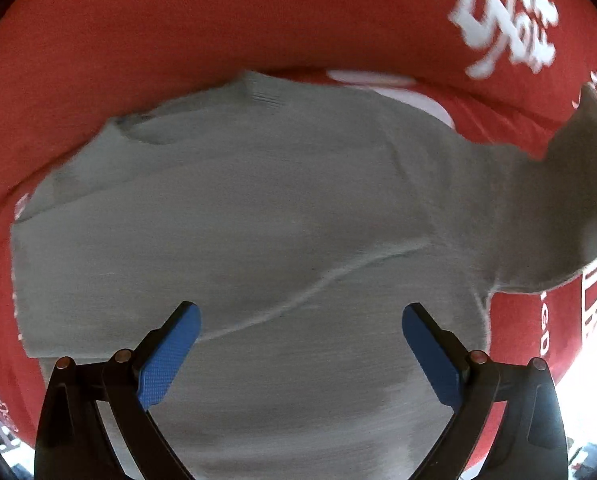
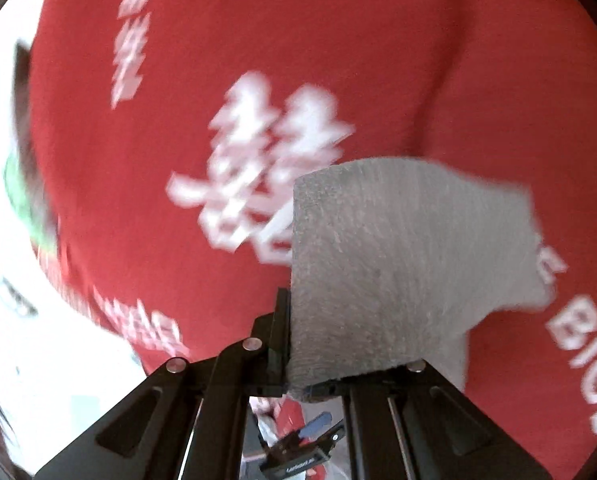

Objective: Fold small clothes
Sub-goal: 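Grasp the other sleeve with the right tool and lift it, then fold the held sleeve and side across the body, then open the right tool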

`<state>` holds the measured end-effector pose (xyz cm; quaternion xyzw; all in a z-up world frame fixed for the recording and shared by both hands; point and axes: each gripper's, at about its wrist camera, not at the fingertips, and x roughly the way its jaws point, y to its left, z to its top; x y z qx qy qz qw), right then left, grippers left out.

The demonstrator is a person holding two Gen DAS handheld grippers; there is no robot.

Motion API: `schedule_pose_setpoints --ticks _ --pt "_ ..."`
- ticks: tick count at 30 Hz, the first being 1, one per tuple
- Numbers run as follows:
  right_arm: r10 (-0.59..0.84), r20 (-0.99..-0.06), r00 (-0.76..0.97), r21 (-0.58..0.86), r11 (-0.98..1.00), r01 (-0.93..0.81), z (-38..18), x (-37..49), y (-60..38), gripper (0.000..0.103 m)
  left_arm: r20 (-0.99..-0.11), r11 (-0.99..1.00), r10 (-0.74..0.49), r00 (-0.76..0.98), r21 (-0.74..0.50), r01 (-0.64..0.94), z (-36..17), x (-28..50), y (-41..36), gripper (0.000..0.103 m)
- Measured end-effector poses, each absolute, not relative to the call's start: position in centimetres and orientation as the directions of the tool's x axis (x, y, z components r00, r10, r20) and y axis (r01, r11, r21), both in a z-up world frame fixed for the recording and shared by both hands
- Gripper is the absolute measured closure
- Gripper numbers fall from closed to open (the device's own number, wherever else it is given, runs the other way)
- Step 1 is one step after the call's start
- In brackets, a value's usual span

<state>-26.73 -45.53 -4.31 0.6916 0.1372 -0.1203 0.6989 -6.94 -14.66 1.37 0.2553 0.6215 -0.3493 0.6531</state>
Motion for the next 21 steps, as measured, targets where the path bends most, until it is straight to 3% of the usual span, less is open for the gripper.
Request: schedule_pose_setpoints --ticks 7,12,16,18,20,21 --pt "0.252 -0.494 0.832 0.849 0.346 0.399 -1.5 -12.7 -37.1 0.097 -0.985 0.743 -0.163 0.059 -0.083 0.664 2.7 -0.3 -7.0 0.002" --pt "0.376 -0.612 0.696 0.785 0.397 0.475 -7.0 -5.5 -30.2 0.097 -0.987 0.817 -0.139 0.074 -0.072 0.572 2.2 3.7 -0.4 0.002" --pt "0.398 -0.700 0.593 0.715 0.385 0.584 -11.7 -3.0 -27.3 0.093 -0.990 0.840 -0.129 0.052 -0.081 0.536 0.7 5.3 2.7 0.002" --pt "0.396 -0.719 0.571 0.693 0.360 0.624 -12.7 -2.9 -26.9 0.087 -0.990 0.843 -0.136 0.041 -0.094 0.529 0.4 5.6 3.5 0.002" --pt "0.388 -0.718 0.578 0.693 0.329 0.641 -12.7 -3.5 -26.9 0.055 -0.987 0.844 -0.155 0.034 -0.115 0.524 0.4 6.1 4.3 0.002" --pt "0.373 -0.726 0.578 0.686 0.325 0.651 -12.4 -3.7 -27.0 0.049 -0.986 0.844 -0.164 0.032 -0.124 0.522 0.5 6.4 4.5 0.002"
